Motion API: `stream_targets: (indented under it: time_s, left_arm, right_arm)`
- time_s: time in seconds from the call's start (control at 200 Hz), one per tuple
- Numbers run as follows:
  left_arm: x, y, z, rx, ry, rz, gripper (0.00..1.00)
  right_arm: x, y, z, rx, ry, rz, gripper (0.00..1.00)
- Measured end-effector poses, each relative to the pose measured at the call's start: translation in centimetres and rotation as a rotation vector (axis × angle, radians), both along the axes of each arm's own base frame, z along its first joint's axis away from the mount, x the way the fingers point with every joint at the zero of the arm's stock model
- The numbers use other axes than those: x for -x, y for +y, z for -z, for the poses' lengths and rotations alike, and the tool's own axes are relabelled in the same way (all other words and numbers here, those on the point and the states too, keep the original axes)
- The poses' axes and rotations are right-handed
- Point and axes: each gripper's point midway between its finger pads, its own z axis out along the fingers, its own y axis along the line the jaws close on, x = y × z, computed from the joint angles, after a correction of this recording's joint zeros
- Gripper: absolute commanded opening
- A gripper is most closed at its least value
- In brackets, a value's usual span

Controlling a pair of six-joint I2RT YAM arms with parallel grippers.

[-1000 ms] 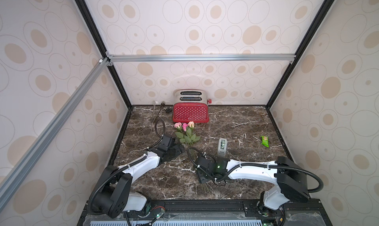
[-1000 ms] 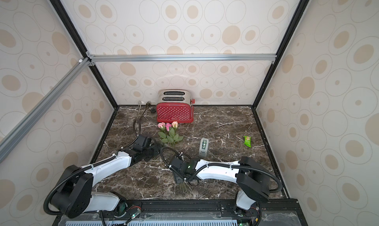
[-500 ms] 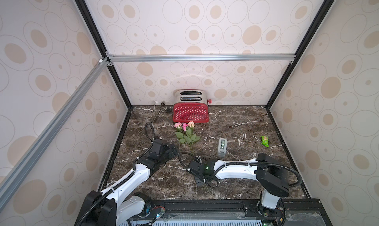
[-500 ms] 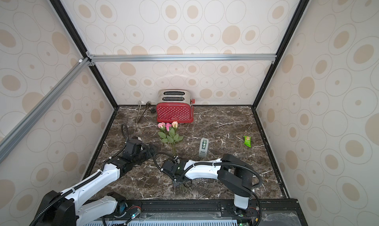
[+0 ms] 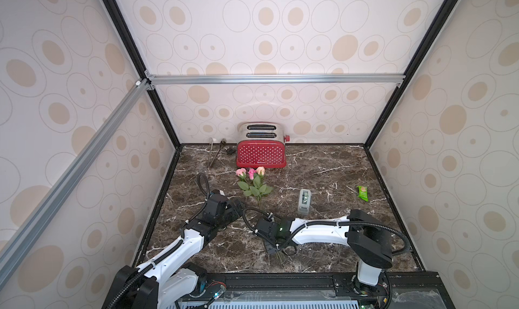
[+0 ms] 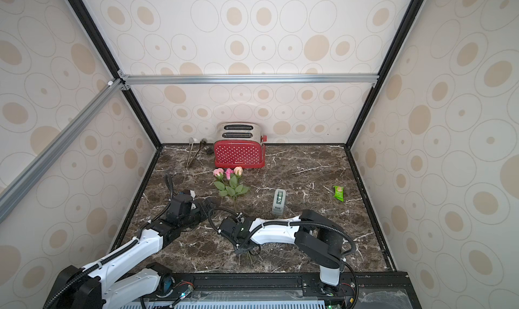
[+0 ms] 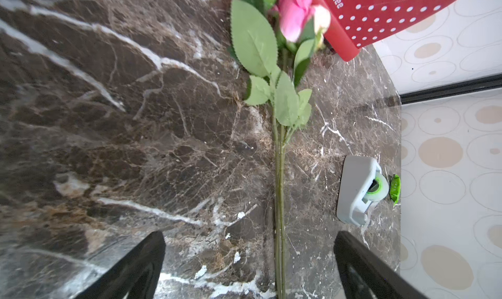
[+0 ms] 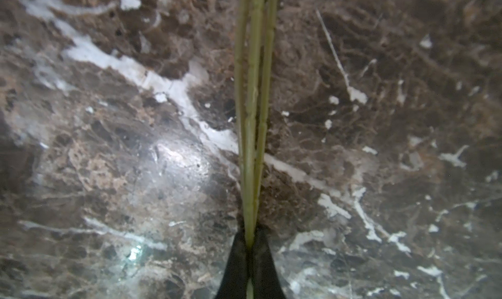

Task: Wrap bouquets with tape
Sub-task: Pick up the unwrapped bouquet from the center of the board.

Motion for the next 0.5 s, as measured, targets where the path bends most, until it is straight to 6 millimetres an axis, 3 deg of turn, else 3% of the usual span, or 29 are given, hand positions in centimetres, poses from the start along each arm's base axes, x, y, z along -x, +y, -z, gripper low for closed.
stream_targets:
  time_s: [0.245,0.39,0.5]
  left_arm:
    - [1.2,-1.6,3.0,0.118,0.057,0.030,0.98]
    - [1.2,-3.0,4.0,0.152,0.076,0.051,0.83]
    - [0.9,-4.2,4.6,0.175,0.079,0.071,0.78]
  right_arm:
    - [0.1,0.4,0.0,-0.072,0.026,-0.002,0.00]
    - [0.1,0.7,-0.1,-0.124,0.059,0.005,0.00]
    - [0.1,1.2,-0.1,-0.158,0.079,0.006,0.00]
